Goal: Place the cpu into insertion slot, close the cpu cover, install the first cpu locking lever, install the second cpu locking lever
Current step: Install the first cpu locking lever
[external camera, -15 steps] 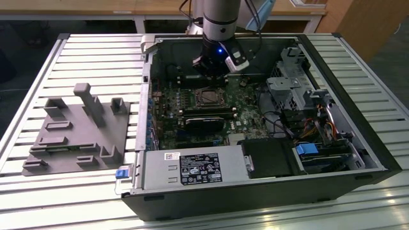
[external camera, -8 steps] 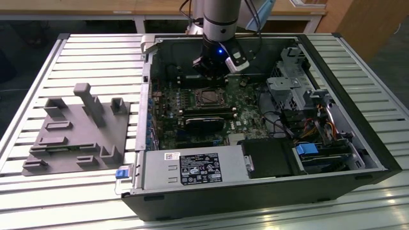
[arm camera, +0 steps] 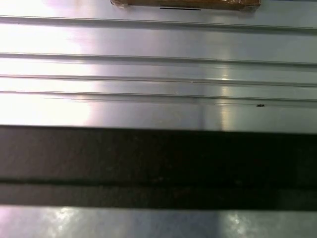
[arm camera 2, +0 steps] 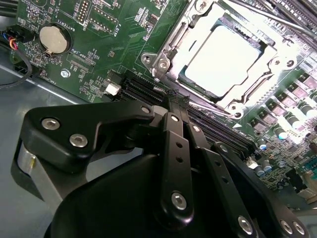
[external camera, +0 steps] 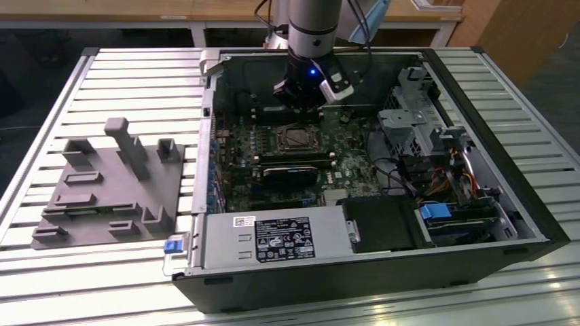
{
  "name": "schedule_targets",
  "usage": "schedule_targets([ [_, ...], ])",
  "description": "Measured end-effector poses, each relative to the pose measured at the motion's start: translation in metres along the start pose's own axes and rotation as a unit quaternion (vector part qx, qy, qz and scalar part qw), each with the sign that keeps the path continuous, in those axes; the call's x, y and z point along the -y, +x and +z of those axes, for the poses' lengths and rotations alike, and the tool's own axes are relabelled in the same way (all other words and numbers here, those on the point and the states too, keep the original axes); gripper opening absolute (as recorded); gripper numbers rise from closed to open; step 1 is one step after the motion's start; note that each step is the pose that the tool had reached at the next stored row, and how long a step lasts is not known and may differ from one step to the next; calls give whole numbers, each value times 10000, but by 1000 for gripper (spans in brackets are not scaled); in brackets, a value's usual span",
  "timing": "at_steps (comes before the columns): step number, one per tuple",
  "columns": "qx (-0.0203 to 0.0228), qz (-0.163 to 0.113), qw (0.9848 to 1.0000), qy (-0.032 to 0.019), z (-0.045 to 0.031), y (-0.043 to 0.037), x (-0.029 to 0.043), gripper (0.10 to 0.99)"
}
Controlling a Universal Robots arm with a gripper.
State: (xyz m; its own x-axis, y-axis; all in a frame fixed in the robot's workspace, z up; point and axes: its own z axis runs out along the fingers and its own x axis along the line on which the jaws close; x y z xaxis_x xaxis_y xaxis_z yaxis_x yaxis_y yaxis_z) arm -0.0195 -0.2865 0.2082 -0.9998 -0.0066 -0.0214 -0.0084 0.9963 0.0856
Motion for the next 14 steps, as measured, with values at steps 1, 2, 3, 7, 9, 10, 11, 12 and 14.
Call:
schedule_targets([
  [1, 0, 0, 10000, 0, 1, 0, 0, 118],
  [2, 0, 0, 10000, 0, 2, -2, 0, 118],
  [3, 0, -1, 10000, 0, 3, -5, 0, 118],
  [7, 0, 0, 10000, 0, 9, -13, 1, 118],
  [9, 0, 0, 10000, 0, 12, -13, 1, 118],
  [10, 1, 1, 10000, 0, 14, -13, 1, 118],
  [11, 1, 0, 10000, -1, 18, -13, 1, 118],
  [12, 1, 0, 10000, -1, 22, -13, 2, 118],
  [14, 0, 0, 10000, 0, 35, -13, 3, 118],
])
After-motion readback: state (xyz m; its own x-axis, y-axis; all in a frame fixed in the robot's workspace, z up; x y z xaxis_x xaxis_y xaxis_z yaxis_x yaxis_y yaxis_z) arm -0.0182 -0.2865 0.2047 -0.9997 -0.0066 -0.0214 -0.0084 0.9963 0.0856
